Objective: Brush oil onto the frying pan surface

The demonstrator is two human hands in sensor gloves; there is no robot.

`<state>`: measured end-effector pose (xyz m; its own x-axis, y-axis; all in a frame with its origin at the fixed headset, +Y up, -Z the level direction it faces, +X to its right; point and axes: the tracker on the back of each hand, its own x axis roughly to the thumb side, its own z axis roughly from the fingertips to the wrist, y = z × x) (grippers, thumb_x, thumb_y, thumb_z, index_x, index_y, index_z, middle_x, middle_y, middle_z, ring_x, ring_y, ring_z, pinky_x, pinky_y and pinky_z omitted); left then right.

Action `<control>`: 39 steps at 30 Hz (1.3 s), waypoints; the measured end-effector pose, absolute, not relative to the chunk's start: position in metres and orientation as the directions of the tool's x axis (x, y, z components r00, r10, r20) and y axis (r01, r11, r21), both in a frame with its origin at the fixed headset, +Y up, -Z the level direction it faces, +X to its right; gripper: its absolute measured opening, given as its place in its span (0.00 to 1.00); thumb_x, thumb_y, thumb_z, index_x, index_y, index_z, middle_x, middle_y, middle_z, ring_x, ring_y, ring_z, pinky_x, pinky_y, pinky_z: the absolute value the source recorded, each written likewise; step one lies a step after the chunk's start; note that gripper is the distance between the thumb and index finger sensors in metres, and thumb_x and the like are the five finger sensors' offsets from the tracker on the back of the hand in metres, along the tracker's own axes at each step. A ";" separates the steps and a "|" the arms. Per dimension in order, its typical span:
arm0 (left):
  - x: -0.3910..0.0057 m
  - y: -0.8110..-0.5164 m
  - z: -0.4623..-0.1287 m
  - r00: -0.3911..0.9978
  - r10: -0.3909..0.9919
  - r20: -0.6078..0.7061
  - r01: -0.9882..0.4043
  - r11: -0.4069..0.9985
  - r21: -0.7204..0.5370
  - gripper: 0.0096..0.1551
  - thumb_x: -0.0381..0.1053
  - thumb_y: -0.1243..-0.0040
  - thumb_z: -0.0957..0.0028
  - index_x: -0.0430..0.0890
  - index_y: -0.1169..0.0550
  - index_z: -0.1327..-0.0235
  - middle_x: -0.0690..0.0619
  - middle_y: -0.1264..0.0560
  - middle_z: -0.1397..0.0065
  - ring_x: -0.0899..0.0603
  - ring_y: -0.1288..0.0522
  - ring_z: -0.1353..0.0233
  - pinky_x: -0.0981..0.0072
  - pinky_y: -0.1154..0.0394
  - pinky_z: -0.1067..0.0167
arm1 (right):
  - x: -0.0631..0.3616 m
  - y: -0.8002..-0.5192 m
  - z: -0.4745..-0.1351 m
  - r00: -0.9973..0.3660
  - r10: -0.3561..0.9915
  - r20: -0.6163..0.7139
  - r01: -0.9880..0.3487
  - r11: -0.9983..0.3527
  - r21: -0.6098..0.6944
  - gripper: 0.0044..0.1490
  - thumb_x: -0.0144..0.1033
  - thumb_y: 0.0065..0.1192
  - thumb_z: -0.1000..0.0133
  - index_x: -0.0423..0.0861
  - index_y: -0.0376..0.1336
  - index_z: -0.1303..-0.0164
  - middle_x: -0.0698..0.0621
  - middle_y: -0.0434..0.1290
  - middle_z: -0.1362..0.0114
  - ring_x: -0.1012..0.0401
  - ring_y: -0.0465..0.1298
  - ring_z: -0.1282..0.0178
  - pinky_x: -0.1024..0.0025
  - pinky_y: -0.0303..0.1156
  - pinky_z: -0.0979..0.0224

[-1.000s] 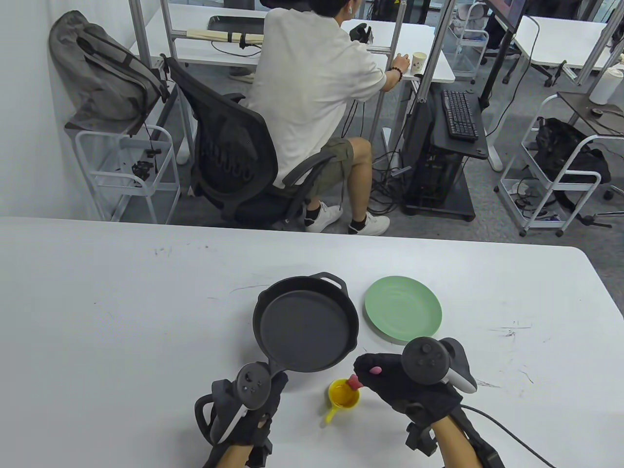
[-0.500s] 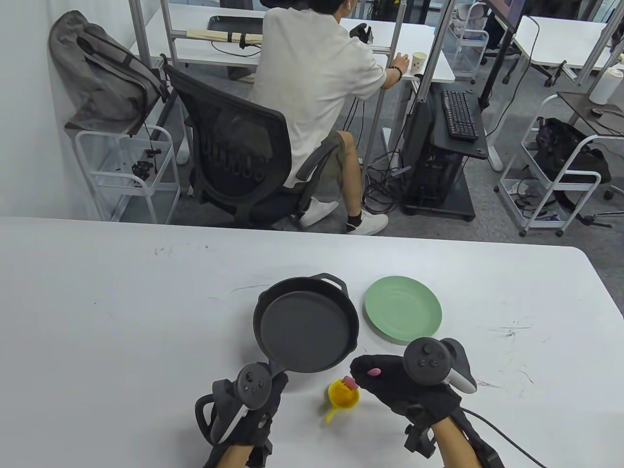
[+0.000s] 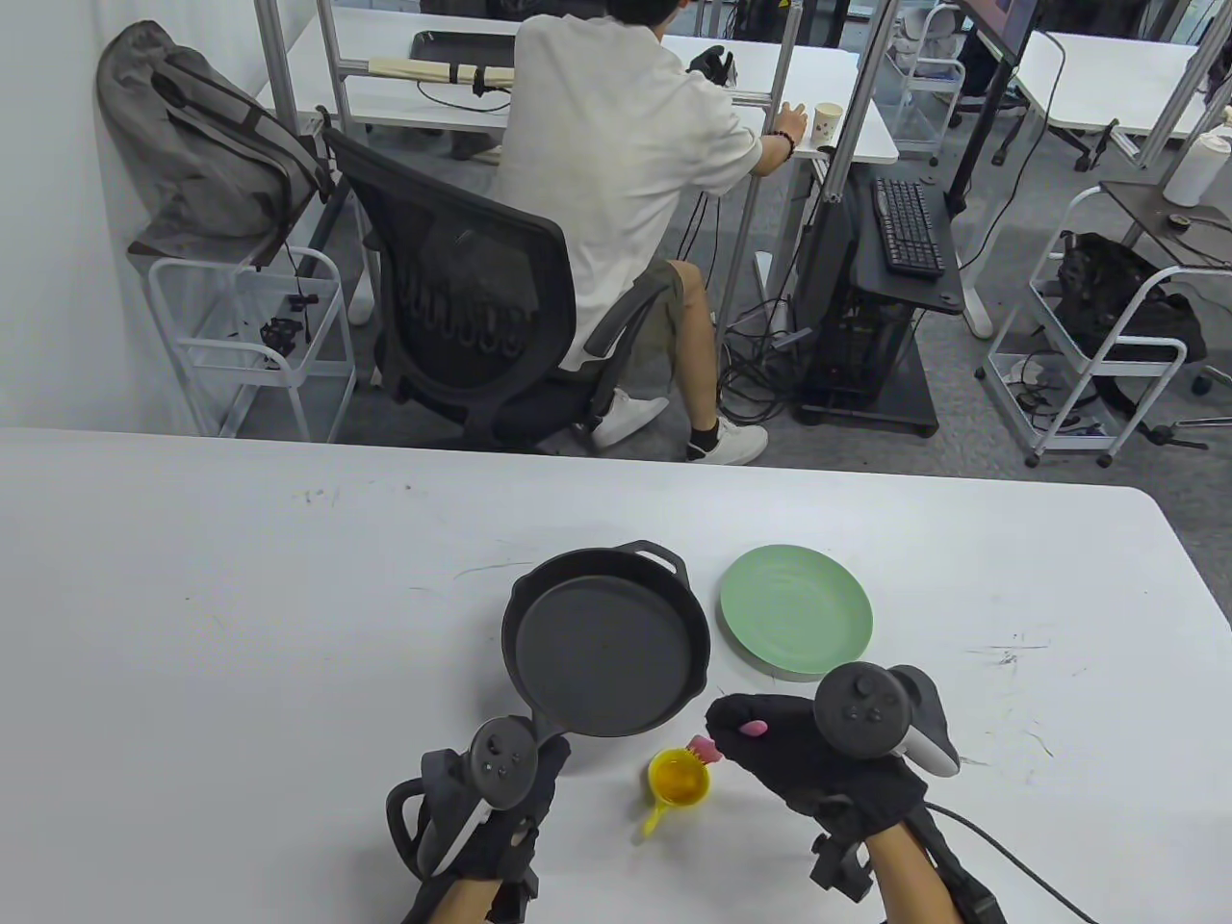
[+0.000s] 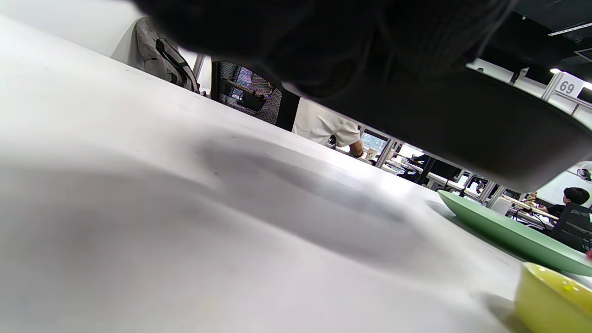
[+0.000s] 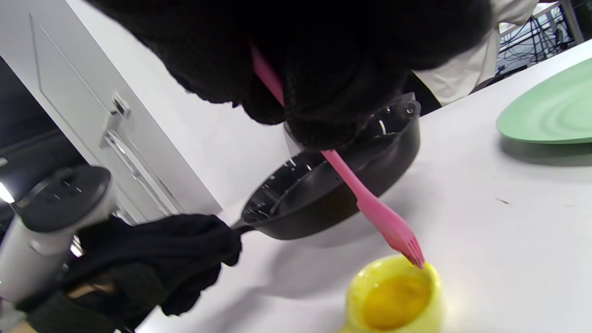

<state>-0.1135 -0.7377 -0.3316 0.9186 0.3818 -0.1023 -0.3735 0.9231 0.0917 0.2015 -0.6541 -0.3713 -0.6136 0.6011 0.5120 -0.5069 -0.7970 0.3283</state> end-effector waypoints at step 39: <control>-0.040 -0.737 -0.315 0.937 0.317 0.150 -0.325 0.945 0.037 0.35 0.66 0.38 0.42 0.37 0.19 0.44 0.54 0.16 0.65 0.50 0.17 0.75 0.60 0.21 0.74 | 0.192 -0.681 -0.379 -0.550 0.773 0.316 -0.762 -0.619 0.190 0.30 0.44 0.60 0.32 0.40 0.63 0.25 0.33 0.78 0.37 0.56 0.81 0.59 0.69 0.79 0.61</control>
